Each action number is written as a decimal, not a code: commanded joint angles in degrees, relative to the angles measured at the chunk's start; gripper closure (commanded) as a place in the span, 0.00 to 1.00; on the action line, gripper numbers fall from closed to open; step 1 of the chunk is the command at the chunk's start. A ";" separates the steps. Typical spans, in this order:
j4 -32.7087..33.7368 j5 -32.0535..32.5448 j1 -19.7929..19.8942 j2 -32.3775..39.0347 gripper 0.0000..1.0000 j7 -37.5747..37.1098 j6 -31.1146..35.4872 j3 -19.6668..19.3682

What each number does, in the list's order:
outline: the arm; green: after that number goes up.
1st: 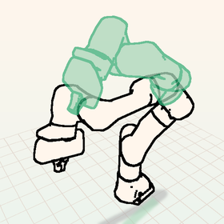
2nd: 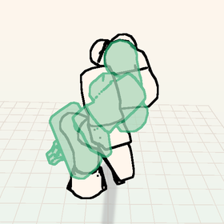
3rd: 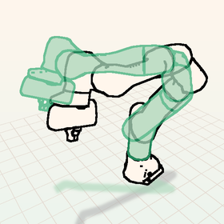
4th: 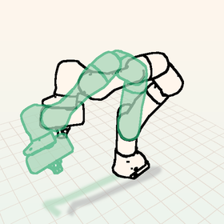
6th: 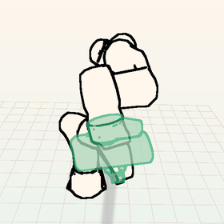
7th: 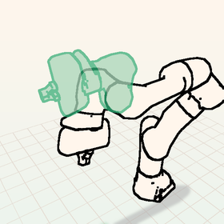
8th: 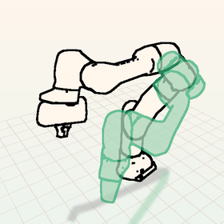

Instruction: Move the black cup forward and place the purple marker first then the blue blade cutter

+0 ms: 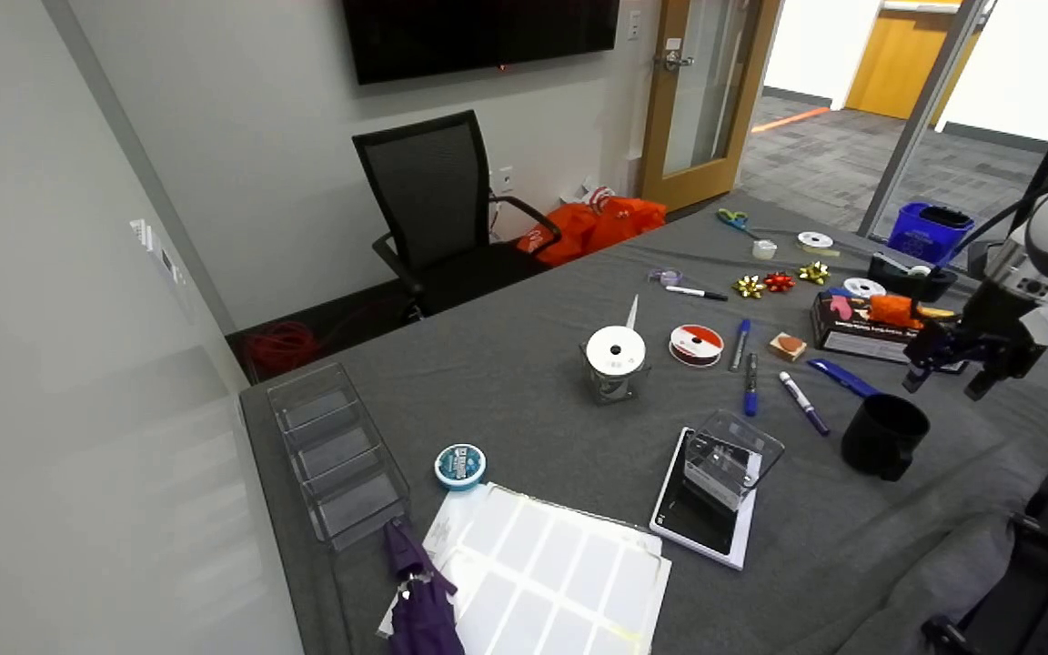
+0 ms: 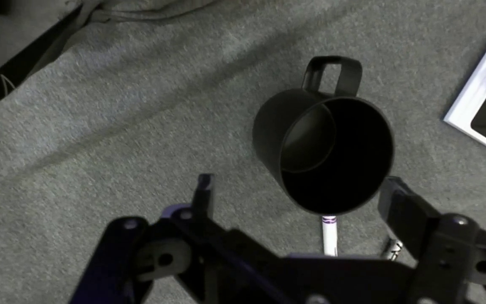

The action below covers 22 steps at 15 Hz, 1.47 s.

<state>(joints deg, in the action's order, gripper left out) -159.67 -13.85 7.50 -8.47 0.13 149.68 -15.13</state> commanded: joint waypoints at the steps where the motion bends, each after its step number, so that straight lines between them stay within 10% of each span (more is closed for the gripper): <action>1: 0.03 3.72 1.80 4.20 0.00 -3.55 3.69 2.03; 14: 0.11 6.70 1.51 10.98 0.00 -4.28 10.77 2.70; 15: 0.11 6.80 1.49 11.41 0.25 -4.22 11.66 2.77; 22: 0.12 6.94 1.46 12.66 0.69 -4.47 14.06 3.37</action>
<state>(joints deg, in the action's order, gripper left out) -159.56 -6.22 8.13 2.65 -5.30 161.28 -12.80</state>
